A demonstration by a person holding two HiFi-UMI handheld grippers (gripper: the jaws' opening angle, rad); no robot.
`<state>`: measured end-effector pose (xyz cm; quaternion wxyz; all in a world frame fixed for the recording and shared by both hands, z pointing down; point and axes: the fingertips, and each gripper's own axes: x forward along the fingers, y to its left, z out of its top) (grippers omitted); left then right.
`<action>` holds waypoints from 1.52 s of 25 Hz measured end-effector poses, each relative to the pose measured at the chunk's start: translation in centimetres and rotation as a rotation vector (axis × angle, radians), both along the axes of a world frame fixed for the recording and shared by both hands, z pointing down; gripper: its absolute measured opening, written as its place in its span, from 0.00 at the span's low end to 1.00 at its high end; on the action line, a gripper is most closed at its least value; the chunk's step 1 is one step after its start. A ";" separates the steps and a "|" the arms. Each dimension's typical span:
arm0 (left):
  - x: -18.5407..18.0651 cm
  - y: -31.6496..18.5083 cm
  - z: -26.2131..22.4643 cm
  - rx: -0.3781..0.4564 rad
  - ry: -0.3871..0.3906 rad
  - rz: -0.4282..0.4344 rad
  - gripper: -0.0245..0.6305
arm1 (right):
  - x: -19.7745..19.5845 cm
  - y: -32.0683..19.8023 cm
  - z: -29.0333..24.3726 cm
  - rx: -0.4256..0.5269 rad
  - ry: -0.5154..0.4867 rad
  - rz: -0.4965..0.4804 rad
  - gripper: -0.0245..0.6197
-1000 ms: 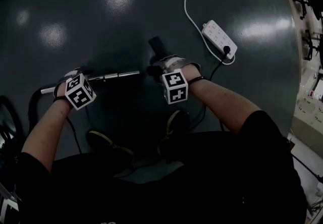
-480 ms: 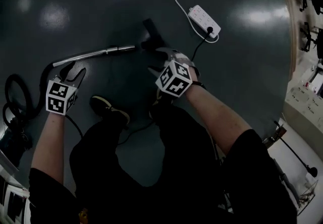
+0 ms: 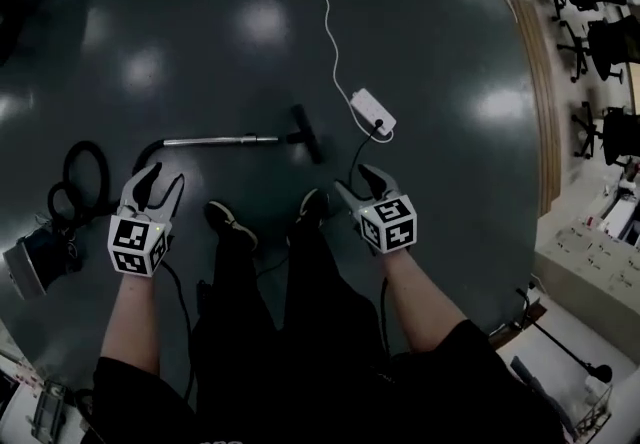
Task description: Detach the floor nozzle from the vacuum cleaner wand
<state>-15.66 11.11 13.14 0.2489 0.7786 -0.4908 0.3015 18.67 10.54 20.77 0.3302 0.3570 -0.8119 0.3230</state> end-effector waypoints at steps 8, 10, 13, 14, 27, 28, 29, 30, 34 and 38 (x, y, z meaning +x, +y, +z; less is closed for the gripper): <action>2.6 0.7 -14.1 0.224 0.160 -0.086 0.35 | -5.2 0.9 -16.2 0.140 -0.159 -0.047 0.44; 3.8 1.7 -16.9 0.260 0.214 -0.058 0.35 | -6.6 2.3 -20.5 0.200 -0.180 -0.064 0.44; 6.0 5.6 -20.6 0.289 0.265 0.028 0.34 | -8.8 6.3 -25.7 0.258 -0.216 -0.083 0.44; 6.6 6.7 -21.5 0.299 0.279 0.058 0.33 | -9.5 7.4 -27.1 0.271 -0.238 -0.083 0.43; 12.9 11.4 -36.5 0.606 0.405 0.100 0.11 | -13.3 8.9 -42.7 0.498 -0.579 -0.275 0.05; 13.4 11.8 -36.8 0.625 0.404 0.096 0.09 | -13.0 9.1 -43.7 0.513 -0.603 -0.289 0.04; 14.0 12.1 -37.1 0.643 0.404 0.100 0.07 | -12.7 9.3 -44.6 0.528 -0.627 -0.300 0.04; 14.8 12.3 -37.5 0.655 0.402 0.106 0.05 | -12.2 9.4 -45.5 0.543 -0.650 -0.309 0.04; 18.2 12.5 -39.0 0.682 0.408 0.138 0.04 | -10.8 9.5 -46.3 0.562 -0.717 -0.312 0.04; 20.4 13.7 -39.7 0.687 0.394 0.152 0.04 | -10.3 10.0 -45.4 0.561 -0.723 -0.322 0.04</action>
